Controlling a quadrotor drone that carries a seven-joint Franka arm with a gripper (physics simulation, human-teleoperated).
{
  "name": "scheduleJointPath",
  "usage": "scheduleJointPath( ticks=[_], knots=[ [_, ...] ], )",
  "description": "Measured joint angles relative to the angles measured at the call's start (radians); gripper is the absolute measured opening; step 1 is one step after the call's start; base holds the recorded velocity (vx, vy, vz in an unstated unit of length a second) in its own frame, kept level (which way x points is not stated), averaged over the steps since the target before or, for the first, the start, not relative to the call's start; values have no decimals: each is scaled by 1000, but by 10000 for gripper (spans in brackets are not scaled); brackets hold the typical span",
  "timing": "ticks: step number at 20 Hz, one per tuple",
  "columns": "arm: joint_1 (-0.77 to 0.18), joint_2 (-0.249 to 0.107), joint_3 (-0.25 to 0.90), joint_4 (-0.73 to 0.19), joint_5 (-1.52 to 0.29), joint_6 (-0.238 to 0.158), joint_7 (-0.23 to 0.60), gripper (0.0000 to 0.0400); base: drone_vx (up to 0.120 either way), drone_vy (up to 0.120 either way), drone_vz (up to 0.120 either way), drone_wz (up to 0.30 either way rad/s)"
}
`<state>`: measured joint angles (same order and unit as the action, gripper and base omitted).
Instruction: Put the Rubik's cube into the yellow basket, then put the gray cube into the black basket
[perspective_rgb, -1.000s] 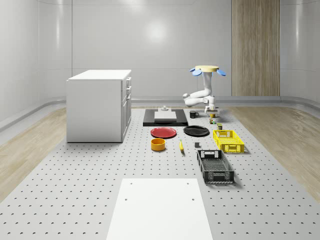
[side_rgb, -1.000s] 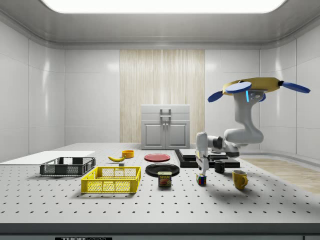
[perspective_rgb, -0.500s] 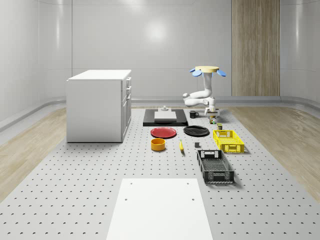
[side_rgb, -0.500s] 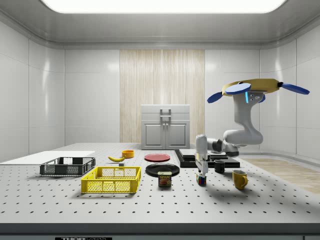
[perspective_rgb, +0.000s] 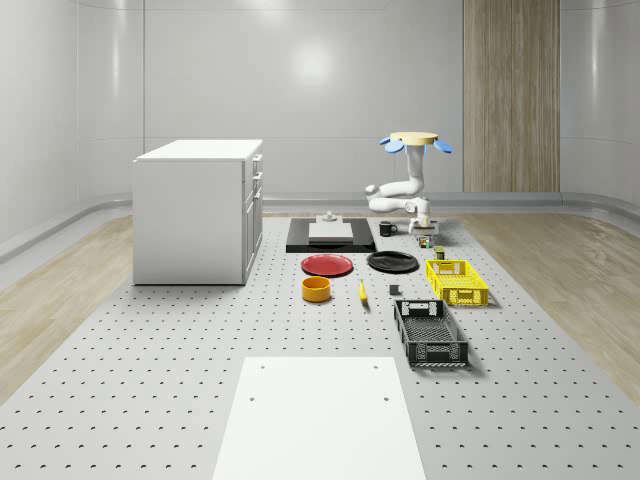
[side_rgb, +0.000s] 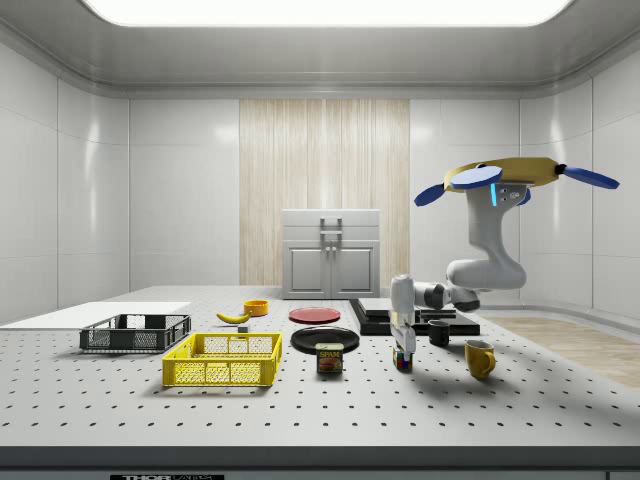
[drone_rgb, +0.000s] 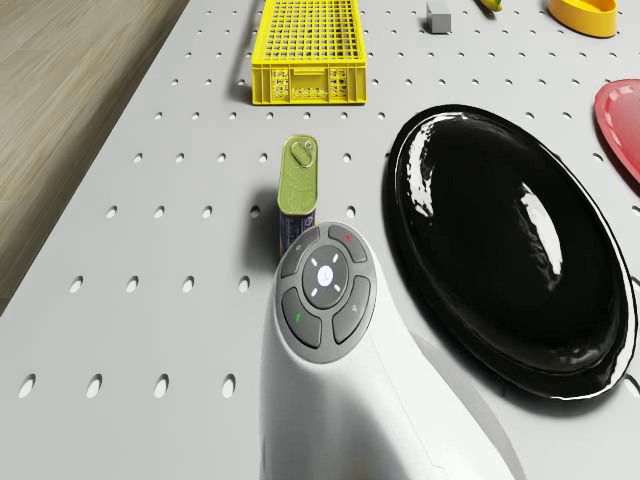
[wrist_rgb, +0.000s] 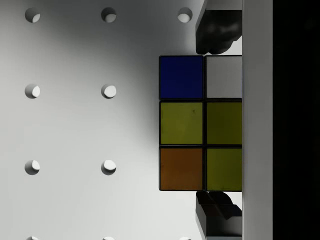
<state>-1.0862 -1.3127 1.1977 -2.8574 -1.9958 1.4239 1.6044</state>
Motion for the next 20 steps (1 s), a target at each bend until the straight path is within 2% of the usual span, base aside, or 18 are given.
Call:
scheduleJointPath(
  ticks=[9, 18, 20],
  knots=[
    [-7, -25, -23, 10, -16, 35, 1, 400, 0, 0, 0, 0],
    [-31, -35, -18, 29, -10, 51, 9, 400, 0, 0, 0, 0],
    [-36, -37, -15, 32, -8, 53, 10, 379, 0, 0, 0, 0]
  ],
)
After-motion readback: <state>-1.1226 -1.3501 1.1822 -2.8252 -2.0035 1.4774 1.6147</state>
